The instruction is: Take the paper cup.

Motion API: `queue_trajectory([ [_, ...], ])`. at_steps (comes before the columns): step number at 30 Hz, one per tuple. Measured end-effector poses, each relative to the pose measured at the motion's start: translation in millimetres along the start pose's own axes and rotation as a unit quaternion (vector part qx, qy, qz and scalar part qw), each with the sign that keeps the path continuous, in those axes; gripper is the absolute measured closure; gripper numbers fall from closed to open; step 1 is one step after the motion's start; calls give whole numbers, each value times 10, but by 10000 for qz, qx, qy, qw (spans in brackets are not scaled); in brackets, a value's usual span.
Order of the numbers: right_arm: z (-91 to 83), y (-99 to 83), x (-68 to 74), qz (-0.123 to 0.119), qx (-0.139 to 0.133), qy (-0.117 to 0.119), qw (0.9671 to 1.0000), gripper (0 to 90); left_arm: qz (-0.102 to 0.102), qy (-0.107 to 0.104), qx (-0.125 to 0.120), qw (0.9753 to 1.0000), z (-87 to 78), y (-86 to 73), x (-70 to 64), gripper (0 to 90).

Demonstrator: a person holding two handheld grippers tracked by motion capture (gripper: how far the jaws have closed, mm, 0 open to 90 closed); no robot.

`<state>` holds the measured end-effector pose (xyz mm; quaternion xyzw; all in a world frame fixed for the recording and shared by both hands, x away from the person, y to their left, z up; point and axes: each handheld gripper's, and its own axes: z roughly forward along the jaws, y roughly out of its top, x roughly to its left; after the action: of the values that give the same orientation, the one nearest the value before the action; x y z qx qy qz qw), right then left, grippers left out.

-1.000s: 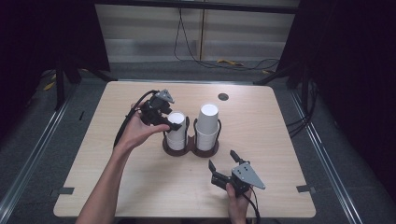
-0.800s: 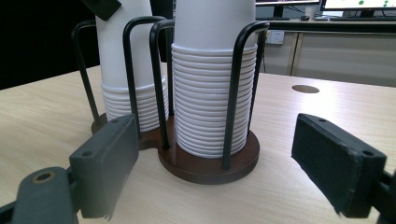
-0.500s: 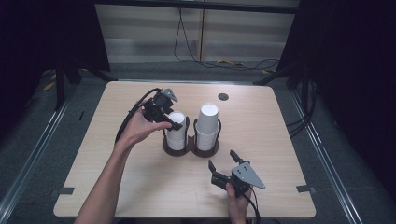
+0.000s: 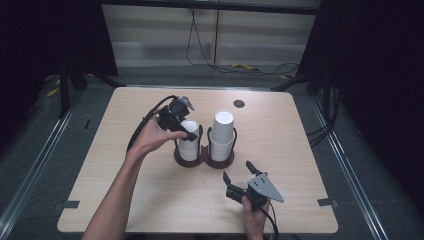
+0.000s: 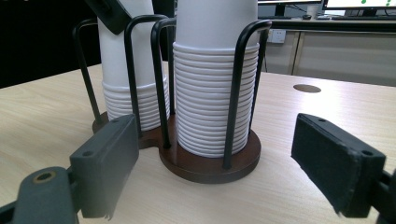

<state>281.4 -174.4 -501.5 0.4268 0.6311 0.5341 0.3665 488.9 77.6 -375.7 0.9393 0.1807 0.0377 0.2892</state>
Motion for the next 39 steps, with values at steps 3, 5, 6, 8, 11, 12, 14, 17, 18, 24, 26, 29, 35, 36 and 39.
queue_trajectory([
  [3, 2, 1, -2, -6, 3, -4, 10000, 145, 5, -27, 20, 10000, 14, -1, 2, 274],
  [5, 2, 1, -1, -20, -2, 1, 10000, 145, -24, -41, 23, 10000, 23, -2, -3, 281],
  [6, 3, 1, -1, -6, 6, -6, 10000, 145, 46, -55, 55, 10000, 21, 1, -2, 298],
  [8, 3, 1, -1, -1, 7, -6, 10000, 145, 26, -35, 66, 10000, 23, 7, -12, 301],
  [11, 4, 1, -1, -17, 1, -4, 10000, 145, 7, -7, 81, 10000, 24, 16, -20, 303],
  [12, 4, 1, -1, -17, 2, -2, 10000, 145, 8, 6, 87, 10000, 22, 18, -21, 304],
  [14, 3, 1, -1, -20, 0, 0, 10000, 146, 17, 16, 108, 9999, 13, 22, -24, 307],
  [17, 3, 1, -1, -14, 0, -4, 10000, 145, 13, 23, 112, 9999, 2, 28, -28, 311],
  [18, 2, 1, -1, -19, 0, -1, 10000, 145, 23, 29, 110, 9999, -1, 30, -29, 312],
  [24, 1, 1, -1, -10, 3, -5, 10000, 145, 8, -29, 75, 10000, -28, 22, -20, 317],
  [26, 3, 1, -1, -14, -1, -3, 10000, 145, 13, -15, 60, 10000, -37, 23, -24, 320],
  [29, 3, 1, -2, -19, -3, -6, 10000, 145, 12, -3, 30, 10000, -50, 28, -35, 324],
  [35, 3, 1, -2, -21, -4, -7, 10000, 145, 48, -31, -19, 10000, -76, 34, -40, 330],
  [36, 3, 1, -2, -13, 0, -14, 10000, 145, 26, -28, -32, 10000, -80, 36, -40, 331],
  [39, 3, 1, -1, -24, -4, -10, 10000, 145, -18, -31, -103, 9999, -92, 38, -41, 332],
])
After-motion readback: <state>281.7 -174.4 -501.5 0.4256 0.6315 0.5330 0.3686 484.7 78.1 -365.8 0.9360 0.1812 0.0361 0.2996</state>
